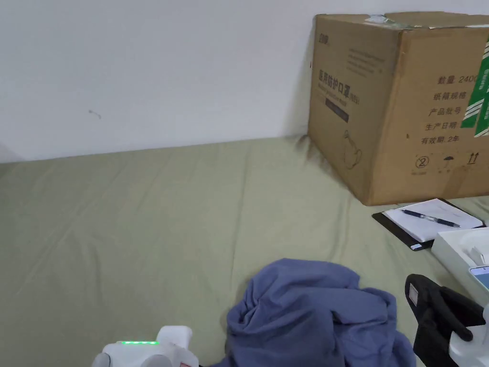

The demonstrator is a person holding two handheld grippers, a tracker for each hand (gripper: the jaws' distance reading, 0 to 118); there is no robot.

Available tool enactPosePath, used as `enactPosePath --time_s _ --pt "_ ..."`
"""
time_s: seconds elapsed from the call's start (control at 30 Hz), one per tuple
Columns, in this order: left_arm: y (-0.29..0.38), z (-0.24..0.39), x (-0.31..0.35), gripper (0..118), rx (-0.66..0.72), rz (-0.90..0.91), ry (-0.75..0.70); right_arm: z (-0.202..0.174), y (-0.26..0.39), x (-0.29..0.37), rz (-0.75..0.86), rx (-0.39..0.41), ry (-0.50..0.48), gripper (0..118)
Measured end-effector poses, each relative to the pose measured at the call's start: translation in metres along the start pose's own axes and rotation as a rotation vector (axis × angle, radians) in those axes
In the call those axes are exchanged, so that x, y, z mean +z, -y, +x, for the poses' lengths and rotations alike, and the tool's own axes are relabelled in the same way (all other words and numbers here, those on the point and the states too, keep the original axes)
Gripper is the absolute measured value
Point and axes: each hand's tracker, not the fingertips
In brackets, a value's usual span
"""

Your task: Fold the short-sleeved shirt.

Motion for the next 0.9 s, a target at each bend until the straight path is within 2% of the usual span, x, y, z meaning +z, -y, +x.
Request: enactPosePath --time_s 0.03,0.07,0.13,0.23,0.27,0.3,0.33,0.4,0.43,0.47,0.5,0.53,0.6,0.67,0.8,0.83,0.87,0.9 --pt "0.002 -0.003 0.000 4 0.045 0.001 0.058 0.001 0.000 -0.005 -0.002 0.001 0.003 0" --pt "0.005 -0.006 0.002 4 0.114 0.011 0.128 0.002 -0.003 -0.010 -0.003 0.002 0.005 0" --pt "0.010 -0.008 0.008 4 0.168 0.061 0.146 0.007 -0.012 -0.025 0.007 -0.001 -0.009 0" --pt "0.019 -0.013 0.017 4 0.208 0.152 0.137 0.027 -0.037 -0.084 -0.069 -0.061 -0.138 0" --pt "0.023 -0.014 0.021 4 0.216 0.181 0.125 0.037 -0.046 -0.117 -0.182 -0.093 -0.211 0" --pt "0.026 -0.016 0.024 4 0.221 0.205 0.124 0.043 -0.053 -0.149 -0.315 -0.100 -0.229 0" --pt "0.029 -0.014 0.029 4 0.220 0.216 0.127 0.047 -0.055 -0.181 -0.423 -0.073 -0.159 0" --pt "0.033 -0.012 0.034 4 0.204 0.223 0.130 0.058 -0.051 -0.248 -0.653 -0.084 -0.176 4" --pt "0.035 -0.010 0.036 4 0.185 0.227 0.123 0.061 -0.042 -0.276 -0.758 -0.088 -0.176 26" --pt "0.036 -0.009 0.037 4 0.156 0.233 0.109 0.063 -0.032 -0.300 -0.867 -0.091 -0.139 65" --pt "0.037 -0.007 0.039 4 0.126 0.241 0.097 0.064 -0.020 -0.320 -0.935 -0.120 -0.094 111" --pt "0.038 -0.005 0.042 4 0.097 0.252 0.086 0.066 -0.005 -0.340 -1.020 -0.163 -0.064 118" --pt "0.039 -0.003 0.044 4 0.056 0.248 0.087 0.070 0.018 -0.361 -1.065 -0.238 -0.017 117" --pt "0.038 -0.005 0.043 4 0.051 0.233 0.098 0.070 0.031 -0.378 -1.060 -0.252 0.048 110" --pt "0.037 -0.015 0.037 4 0.079 0.209 0.117 0.066 0.056 -0.394 -1.094 -0.270 0.035 106" --pt "0.037 -0.017 0.035 4 0.095 0.201 0.124 0.064 0.061 -0.396 -1.112 -0.278 0.032 100" --pt "0.038 -0.019 0.033 4 0.112 0.193 0.133 0.063 0.064 -0.396 -1.125 -0.283 0.024 89" --pt "0.039 -0.021 0.032 4 0.127 0.189 0.139 0.060 0.067 -0.390 -1.126 -0.288 0.019 50"
